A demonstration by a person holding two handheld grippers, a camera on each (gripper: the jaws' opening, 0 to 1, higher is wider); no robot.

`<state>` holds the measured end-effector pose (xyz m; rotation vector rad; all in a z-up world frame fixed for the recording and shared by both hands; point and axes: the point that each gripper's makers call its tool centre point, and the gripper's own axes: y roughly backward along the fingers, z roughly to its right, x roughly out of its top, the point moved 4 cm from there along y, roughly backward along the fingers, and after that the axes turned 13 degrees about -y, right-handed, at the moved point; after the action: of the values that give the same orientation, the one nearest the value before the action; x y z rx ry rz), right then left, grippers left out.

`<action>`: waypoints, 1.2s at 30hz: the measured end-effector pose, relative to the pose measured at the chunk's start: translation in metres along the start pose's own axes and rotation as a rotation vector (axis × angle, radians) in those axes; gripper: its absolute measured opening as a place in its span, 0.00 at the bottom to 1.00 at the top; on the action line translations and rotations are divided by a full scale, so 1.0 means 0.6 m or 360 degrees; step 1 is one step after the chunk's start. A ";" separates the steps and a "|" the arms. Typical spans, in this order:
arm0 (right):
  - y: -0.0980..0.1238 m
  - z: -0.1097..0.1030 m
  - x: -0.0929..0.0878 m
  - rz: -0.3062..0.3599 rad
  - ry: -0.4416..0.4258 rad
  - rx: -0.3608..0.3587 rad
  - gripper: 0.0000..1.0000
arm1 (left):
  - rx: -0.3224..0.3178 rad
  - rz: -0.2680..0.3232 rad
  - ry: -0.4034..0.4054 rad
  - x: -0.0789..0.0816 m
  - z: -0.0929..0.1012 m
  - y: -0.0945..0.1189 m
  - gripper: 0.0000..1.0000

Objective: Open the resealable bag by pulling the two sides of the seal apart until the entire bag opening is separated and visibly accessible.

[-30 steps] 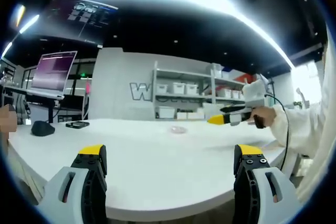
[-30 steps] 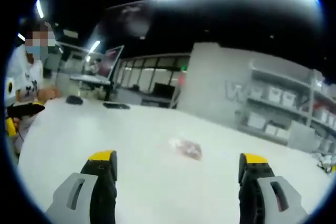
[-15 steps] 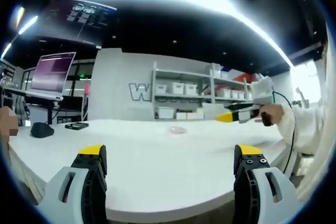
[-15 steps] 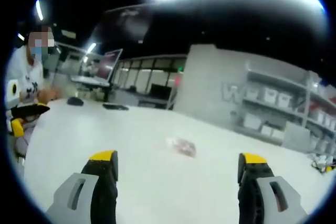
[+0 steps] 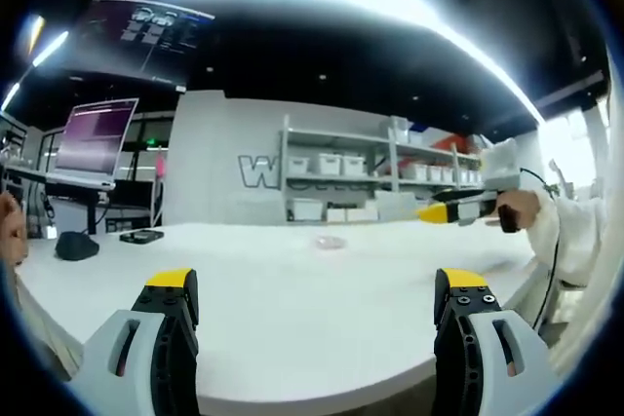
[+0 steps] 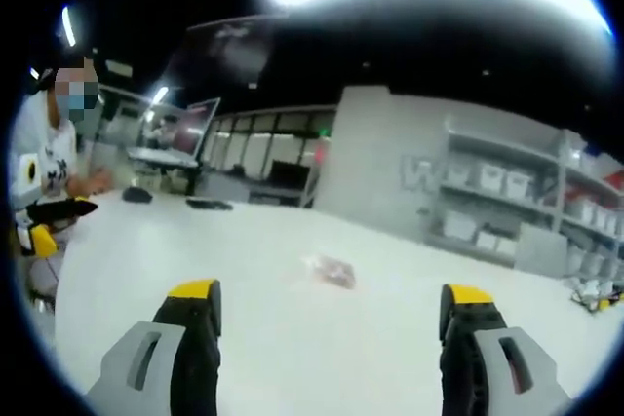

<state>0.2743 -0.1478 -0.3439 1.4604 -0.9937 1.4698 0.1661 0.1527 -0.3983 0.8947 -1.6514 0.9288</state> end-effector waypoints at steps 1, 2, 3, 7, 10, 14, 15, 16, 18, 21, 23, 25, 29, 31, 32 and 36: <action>0.003 -0.001 -0.001 0.0000 -0.0003 -0.0001 0.93 | -0.0002 -0.0004 -0.0010 -0.001 0.000 -0.001 1.00; 0.006 -0.001 -0.003 -0.0001 -0.0010 -0.0005 0.93 | -0.0003 -0.0005 -0.0015 -0.001 -0.001 -0.002 1.00; 0.010 -0.001 -0.006 -0.0005 -0.0018 -0.0011 0.93 | -0.0003 -0.0005 -0.0017 0.000 -0.002 -0.002 1.00; 0.028 -0.004 -0.016 -0.0020 -0.0039 -0.0032 0.93 | 0.0006 -0.0002 -0.0017 -0.001 -0.007 -0.003 1.00; 0.040 -0.006 -0.021 -0.0023 -0.0042 -0.0043 0.92 | 0.0009 -0.0013 -0.0021 -0.004 -0.010 -0.005 1.00; 0.049 -0.004 -0.030 -0.0036 -0.0067 -0.0063 0.91 | 0.0012 -0.0012 -0.0024 -0.003 -0.012 -0.007 0.99; 0.050 -0.002 -0.031 -0.0035 -0.0076 -0.0067 0.90 | 0.0009 -0.0011 -0.0026 -0.003 -0.012 -0.008 0.99; 0.050 -0.001 -0.032 -0.0034 -0.0081 -0.0070 0.90 | 0.0007 -0.0010 -0.0027 -0.002 -0.011 -0.009 0.99; 0.051 0.001 -0.034 -0.0036 -0.0094 -0.0078 0.90 | 0.0003 -0.0013 -0.0029 -0.003 -0.010 -0.010 0.99; 0.057 0.001 -0.035 -0.0031 -0.0109 -0.0088 0.90 | 0.0006 -0.0014 -0.0029 -0.003 -0.011 -0.010 0.99; 0.063 -0.001 -0.036 -0.0026 -0.0119 -0.0095 0.90 | 0.0009 -0.0016 -0.0027 -0.003 -0.012 -0.011 0.99; 0.068 -0.003 -0.037 -0.0025 -0.0125 -0.0100 0.90 | 0.0011 -0.0017 -0.0028 -0.003 -0.013 -0.012 0.99; 0.076 -0.004 -0.040 -0.0032 -0.0122 -0.0117 0.90 | 0.0011 -0.0013 -0.0031 -0.002 -0.016 -0.014 0.99; 0.081 -0.006 -0.042 -0.0029 -0.0130 -0.0122 0.90 | 0.0015 -0.0011 -0.0032 -0.001 -0.017 -0.014 0.99; 0.083 -0.007 -0.043 -0.0030 -0.0135 -0.0125 0.90 | 0.0017 -0.0010 -0.0031 -0.001 -0.018 -0.015 0.99; 0.095 -0.013 -0.049 -0.0024 -0.0170 -0.0135 0.90 | 0.0025 -0.0012 -0.0028 -0.001 -0.022 -0.015 0.99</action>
<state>0.2180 -0.1615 -0.3725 1.4944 -1.0940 1.3341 0.1796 0.1608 -0.3950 0.9214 -1.6568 0.9323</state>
